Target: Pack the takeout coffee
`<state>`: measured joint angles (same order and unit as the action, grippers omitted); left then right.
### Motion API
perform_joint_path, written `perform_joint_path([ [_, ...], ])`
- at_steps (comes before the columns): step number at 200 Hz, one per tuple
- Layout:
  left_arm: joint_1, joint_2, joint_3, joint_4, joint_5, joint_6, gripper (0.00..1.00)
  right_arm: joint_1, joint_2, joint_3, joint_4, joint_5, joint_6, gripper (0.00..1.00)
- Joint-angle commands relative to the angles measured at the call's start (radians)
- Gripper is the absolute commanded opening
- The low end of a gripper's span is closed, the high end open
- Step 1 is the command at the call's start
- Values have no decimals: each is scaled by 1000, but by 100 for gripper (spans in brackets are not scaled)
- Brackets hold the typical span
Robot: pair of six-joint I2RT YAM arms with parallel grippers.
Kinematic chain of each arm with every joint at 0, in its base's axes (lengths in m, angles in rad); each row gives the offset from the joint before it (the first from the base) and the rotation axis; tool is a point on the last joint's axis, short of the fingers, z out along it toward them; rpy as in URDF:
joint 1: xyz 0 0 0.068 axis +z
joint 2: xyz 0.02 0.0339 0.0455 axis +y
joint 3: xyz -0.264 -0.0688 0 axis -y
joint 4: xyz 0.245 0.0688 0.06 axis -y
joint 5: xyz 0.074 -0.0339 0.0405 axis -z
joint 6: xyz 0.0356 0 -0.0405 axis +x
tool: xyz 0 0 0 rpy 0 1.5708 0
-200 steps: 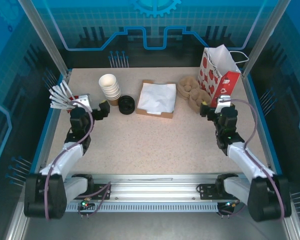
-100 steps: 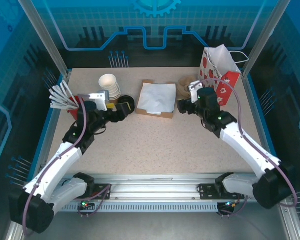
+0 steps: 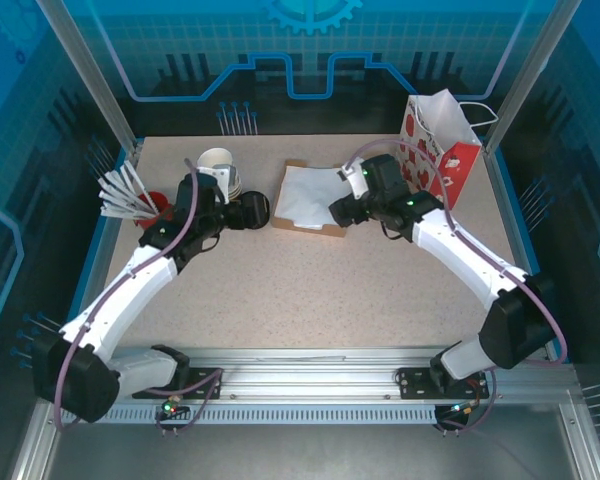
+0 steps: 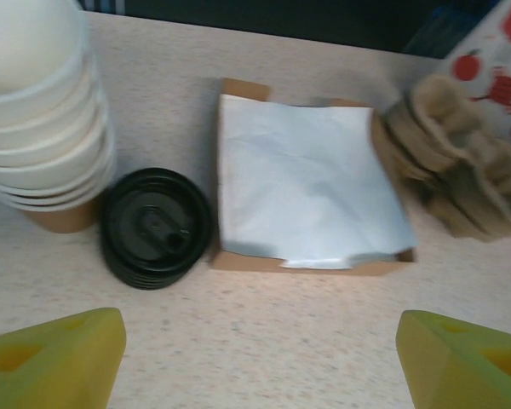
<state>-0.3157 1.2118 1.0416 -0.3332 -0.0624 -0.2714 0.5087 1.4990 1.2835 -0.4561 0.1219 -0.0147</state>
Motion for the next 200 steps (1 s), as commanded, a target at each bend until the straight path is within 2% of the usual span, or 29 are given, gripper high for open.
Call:
perform_joint_path([
  [1, 103, 50, 89, -89, -105, 29, 82, 45, 48, 59, 2, -70, 45, 84],
  [28, 244, 122, 180, -94, -48, -8, 78, 102, 114, 125, 19, -119, 65, 83],
  [64, 326, 282, 339, -157, -45, 10, 69, 169, 196, 214, -3, -120, 58, 84],
  [127, 358, 511, 551, -249, -32, 49, 49, 227, 254, 272, -39, -86, 38, 84],
  [168, 362, 574, 597, -259, 16, 59, 35, 237, 264, 260, -38, -82, 48, 84],
  [200, 361, 595, 615, -267, 24, 70, 29, 252, 289, 267, -47, -80, 49, 84],
])
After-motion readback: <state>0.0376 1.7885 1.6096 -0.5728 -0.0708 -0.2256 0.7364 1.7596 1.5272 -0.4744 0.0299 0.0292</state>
